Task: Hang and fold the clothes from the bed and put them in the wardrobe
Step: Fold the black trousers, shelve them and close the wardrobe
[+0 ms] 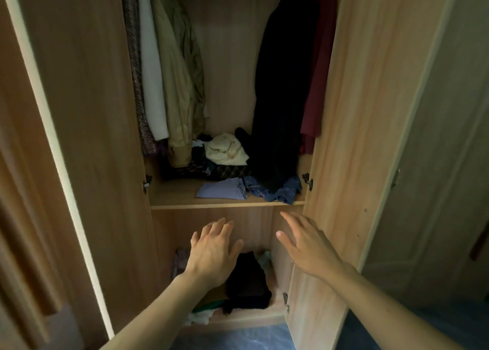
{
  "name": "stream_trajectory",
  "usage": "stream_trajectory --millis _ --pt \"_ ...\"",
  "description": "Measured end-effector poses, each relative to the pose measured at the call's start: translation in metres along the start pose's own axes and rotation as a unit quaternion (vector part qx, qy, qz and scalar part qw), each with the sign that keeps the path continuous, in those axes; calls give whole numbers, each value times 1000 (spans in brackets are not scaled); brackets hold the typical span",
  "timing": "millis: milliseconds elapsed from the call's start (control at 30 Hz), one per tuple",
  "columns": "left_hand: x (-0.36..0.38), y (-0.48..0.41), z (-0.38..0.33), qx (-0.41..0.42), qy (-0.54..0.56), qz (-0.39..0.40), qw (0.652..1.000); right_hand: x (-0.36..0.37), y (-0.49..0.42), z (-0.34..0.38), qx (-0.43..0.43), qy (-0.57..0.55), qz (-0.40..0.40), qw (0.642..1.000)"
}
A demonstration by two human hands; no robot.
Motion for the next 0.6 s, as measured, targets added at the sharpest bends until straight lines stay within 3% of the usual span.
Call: stream_trajectory --millis 333,600 --pt "-4 -34 -66 75 -22 -13 997 -64 11 -56 30 1 -69 997" --pt "13 -101 -159 110 -22 -35 993 -115 -27 -121 48 -49 -195 978"
Point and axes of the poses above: each hand's wrist, its own y-axis away from the middle knuckle, its own x-axis out of the palm, z = x × y, the point moved 7 cm from there along -y, towards the middle knuckle, and after that the axes turned 10 degrees about y, right-handed, at the moved point
